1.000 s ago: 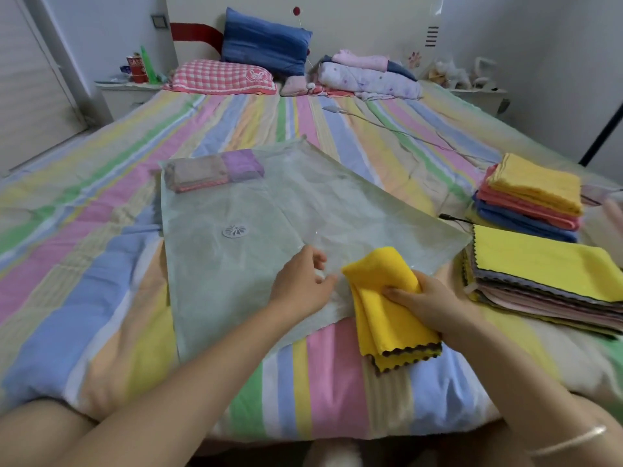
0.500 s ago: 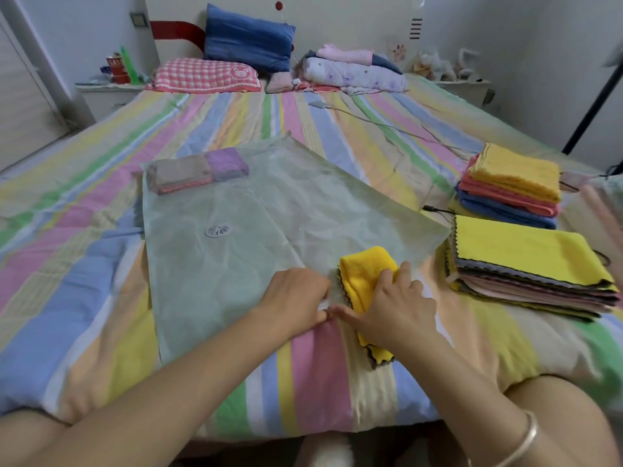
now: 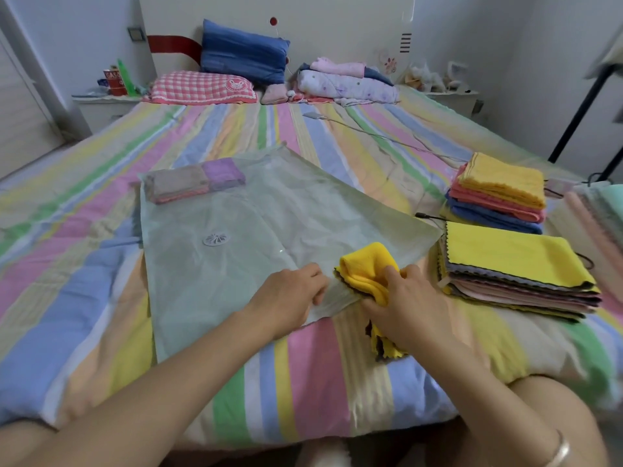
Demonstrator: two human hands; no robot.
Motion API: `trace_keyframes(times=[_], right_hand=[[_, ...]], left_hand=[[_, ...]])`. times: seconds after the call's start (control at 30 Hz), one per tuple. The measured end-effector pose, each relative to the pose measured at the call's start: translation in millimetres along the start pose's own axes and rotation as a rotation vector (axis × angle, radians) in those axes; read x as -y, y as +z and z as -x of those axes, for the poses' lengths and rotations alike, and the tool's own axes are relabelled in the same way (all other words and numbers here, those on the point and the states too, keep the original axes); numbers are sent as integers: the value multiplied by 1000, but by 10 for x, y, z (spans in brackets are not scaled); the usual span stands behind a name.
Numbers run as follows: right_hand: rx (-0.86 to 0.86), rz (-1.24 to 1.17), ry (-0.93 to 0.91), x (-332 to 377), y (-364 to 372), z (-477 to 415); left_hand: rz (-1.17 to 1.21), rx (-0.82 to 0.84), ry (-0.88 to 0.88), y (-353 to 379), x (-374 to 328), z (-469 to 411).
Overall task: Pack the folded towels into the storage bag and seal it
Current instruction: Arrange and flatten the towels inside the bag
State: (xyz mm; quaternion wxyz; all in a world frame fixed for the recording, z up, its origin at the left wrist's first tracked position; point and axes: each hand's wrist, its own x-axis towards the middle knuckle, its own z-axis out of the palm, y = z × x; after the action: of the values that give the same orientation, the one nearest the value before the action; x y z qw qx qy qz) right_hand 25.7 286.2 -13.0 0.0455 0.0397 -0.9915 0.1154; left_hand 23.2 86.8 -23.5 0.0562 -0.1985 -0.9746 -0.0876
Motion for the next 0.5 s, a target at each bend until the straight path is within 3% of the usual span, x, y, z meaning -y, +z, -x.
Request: trace_keyframes(times=[0.13, 0.23, 0.37, 0.5], right_hand=[[-33, -181, -160, -29, -234, 82], [-29, -112, -300, 108, -348, 186], [-26, 59, -277, 387, -285, 70], [38, -48, -147, 650, -171, -263]], left_hand=[[39, -158, -119, -141, 84, -69], [101, -248, -86, -370, 90, -93], [178, -312, -40, -669, 43, -20], [381, -271, 70, -871, -126, 157]])
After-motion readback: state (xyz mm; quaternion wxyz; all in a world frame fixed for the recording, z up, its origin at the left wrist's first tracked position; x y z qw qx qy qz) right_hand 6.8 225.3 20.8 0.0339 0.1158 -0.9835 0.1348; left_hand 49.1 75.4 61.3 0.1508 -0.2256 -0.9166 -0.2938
